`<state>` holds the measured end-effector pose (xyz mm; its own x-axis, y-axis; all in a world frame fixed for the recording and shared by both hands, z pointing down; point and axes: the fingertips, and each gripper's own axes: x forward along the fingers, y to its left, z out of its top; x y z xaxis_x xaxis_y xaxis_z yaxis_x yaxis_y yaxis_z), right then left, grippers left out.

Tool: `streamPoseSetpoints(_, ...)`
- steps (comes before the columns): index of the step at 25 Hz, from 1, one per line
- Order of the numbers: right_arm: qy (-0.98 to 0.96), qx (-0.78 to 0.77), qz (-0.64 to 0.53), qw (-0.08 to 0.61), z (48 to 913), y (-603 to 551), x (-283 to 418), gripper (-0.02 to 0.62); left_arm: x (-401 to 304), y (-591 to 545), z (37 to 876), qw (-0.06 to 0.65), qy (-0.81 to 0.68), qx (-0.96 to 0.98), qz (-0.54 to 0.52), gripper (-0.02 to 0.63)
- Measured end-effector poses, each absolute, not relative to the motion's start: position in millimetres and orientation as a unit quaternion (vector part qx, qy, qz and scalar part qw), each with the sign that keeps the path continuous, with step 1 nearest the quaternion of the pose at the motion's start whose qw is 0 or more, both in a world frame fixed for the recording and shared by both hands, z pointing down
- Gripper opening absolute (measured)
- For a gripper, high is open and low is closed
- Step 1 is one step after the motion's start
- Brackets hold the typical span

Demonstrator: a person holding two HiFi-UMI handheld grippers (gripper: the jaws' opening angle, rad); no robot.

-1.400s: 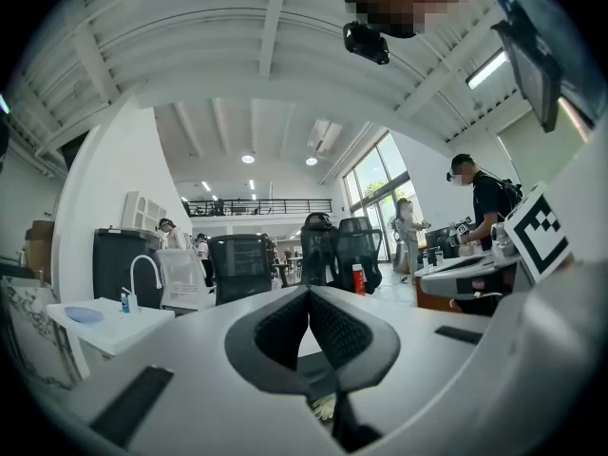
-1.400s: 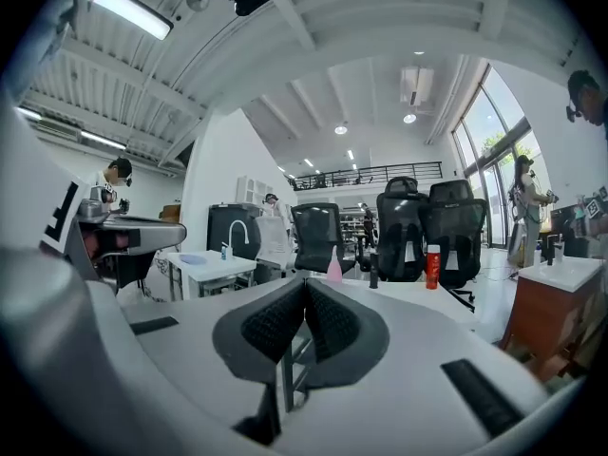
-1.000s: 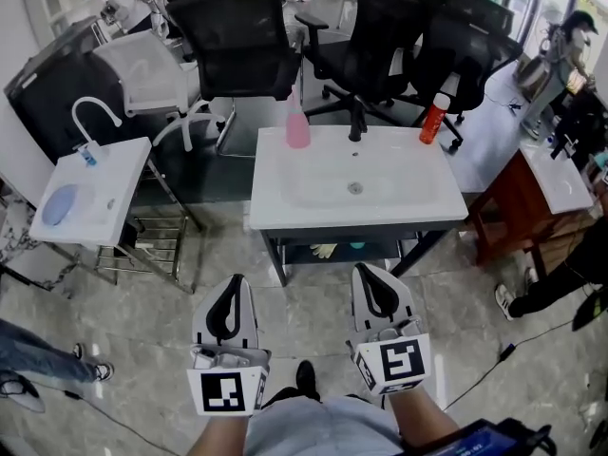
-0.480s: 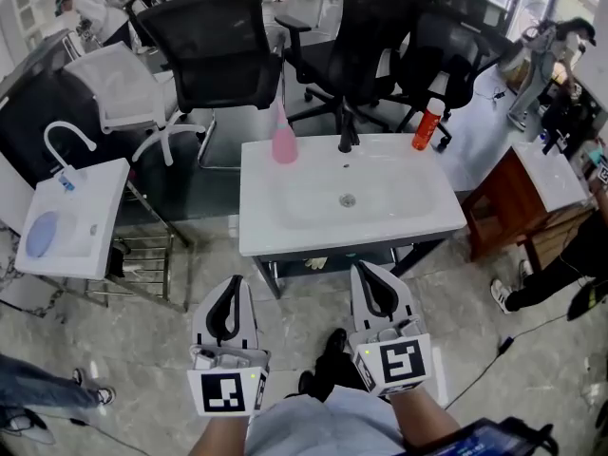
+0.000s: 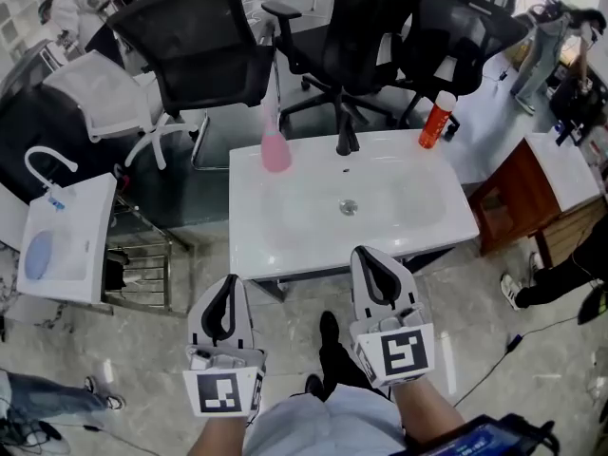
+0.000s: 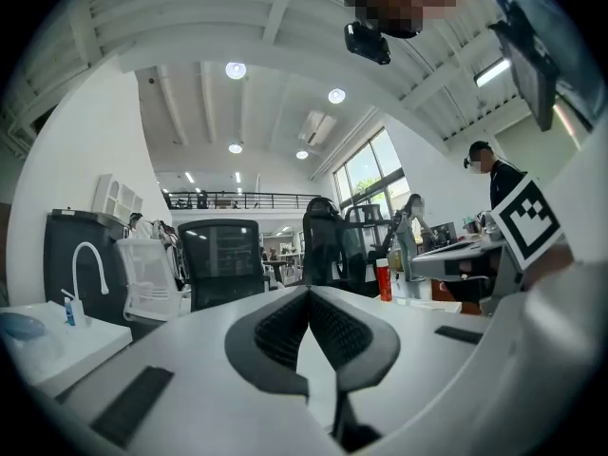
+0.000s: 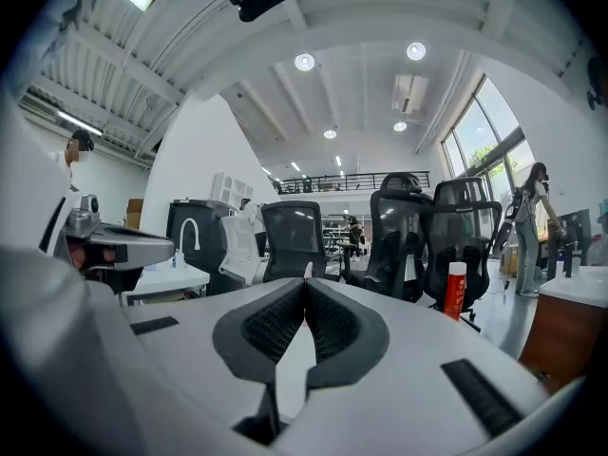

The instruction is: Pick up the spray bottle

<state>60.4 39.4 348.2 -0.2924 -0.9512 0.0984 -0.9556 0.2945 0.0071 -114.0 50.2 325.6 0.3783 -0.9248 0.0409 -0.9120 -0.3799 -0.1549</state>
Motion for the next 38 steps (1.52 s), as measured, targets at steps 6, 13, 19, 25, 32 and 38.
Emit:
streamPoseSetpoints(6,-0.822,0.567,0.033,0.030,346,-28,76,0.015,-86,-12,315,0.064,0.563,-0.820,-0.080,0.015)
streamPoseSetpoints(13,-0.835,0.549,0.008,0.005,330,-95,89,0.017,-66,-69,301,0.087,0.579,-0.807,-0.079,0.017)
streamPoseSetpoints(19,-0.854,0.521,0.003,0.006,326,-122,81,0.018,-64,-92,289,0.105,0.595,-0.794,-0.070,0.015)
streamPoseSetpoints(25,-0.856,0.516,0.003,-0.006,321,-144,82,0.018,-69,-105,285,0.113,0.607,-0.783,-0.078,0.015)
streamPoseSetpoints(32,-0.856,0.516,-0.005,-0.001,328,-166,73,0.018,-72,-129,294,0.102,0.606,-0.786,-0.066,0.015)
streamPoseSetpoints(38,-0.855,0.518,0.007,0.016,344,-198,56,0.020,-89,-165,307,0.088,0.603,-0.790,-0.070,0.017)
